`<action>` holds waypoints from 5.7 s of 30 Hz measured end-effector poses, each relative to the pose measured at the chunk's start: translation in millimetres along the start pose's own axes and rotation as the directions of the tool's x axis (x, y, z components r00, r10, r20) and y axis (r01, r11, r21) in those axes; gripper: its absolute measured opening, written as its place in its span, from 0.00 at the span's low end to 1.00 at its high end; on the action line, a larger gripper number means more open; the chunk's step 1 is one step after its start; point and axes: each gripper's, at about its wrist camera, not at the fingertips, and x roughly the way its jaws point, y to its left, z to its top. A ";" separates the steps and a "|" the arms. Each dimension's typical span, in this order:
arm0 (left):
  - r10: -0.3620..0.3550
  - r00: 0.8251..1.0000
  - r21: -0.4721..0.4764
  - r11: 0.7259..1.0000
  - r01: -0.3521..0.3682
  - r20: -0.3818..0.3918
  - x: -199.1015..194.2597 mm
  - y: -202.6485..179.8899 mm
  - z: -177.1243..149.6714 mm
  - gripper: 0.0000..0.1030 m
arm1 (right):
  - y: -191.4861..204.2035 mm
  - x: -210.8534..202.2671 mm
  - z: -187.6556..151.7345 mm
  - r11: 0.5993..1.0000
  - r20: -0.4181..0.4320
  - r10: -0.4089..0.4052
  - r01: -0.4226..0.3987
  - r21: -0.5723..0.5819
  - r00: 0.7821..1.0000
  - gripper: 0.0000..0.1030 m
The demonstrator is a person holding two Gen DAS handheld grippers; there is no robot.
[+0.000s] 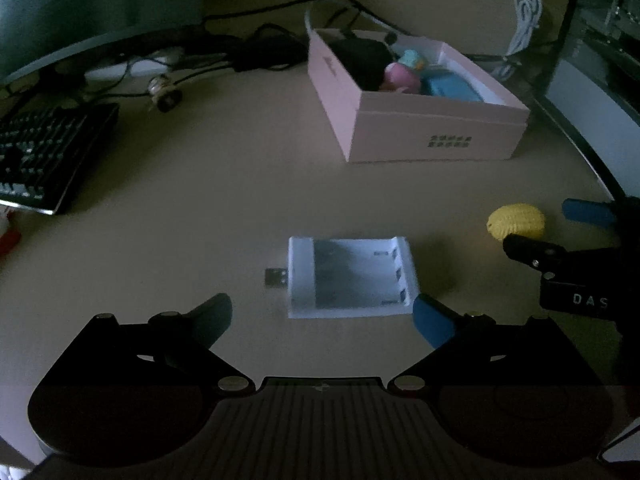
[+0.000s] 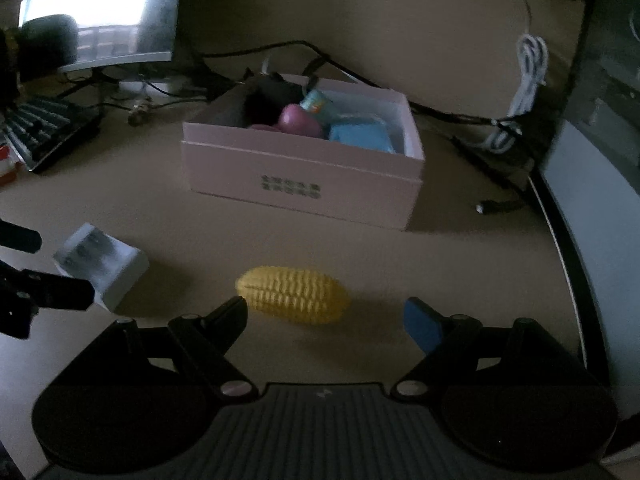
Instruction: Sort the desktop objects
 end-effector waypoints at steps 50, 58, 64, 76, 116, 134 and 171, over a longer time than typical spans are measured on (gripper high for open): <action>0.016 1.000 -0.039 0.999 -0.017 -0.017 0.8 10.5 -5.7 0.98 | 1.7 15.8 5.4 0.996 -0.018 0.045 -0.044 0.076 0.999 0.85; -0.008 1.000 -0.022 1.000 0.008 0.007 -0.7 6.0 -3.0 0.98 | -5.3 19.8 8.2 0.991 -0.034 0.070 -0.065 0.117 0.997 0.65; 0.010 1.000 0.026 1.000 -0.009 -0.003 15.5 -13.7 6.5 0.98 | -2.3 1.6 5.6 0.993 -0.003 0.064 -0.063 0.097 0.998 0.65; 0.087 0.996 0.029 0.996 -0.087 0.011 37.6 -25.5 16.4 0.97 | -14.7 -30.7 -9.9 0.995 0.006 0.010 -0.010 0.101 1.000 0.65; -0.068 0.958 0.053 0.997 0.055 0.280 -20.7 -11.8 106.3 0.97 | -55.9 -94.4 40.9 0.984 0.192 -0.050 0.015 0.180 0.980 0.65; 0.242 0.962 -0.263 0.943 -0.203 0.125 -76.1 64.8 -13.6 0.97 | -67.2 -8.7 125.4 0.972 0.218 0.055 -0.102 0.213 0.974 0.74; -0.214 0.918 0.730 0.558 0.395 -0.333 156.0 -243.5 -351.5 0.92 | 23.2 -245.5 -424.7 0.184 -0.509 -0.550 0.691 0.699 0.662 0.72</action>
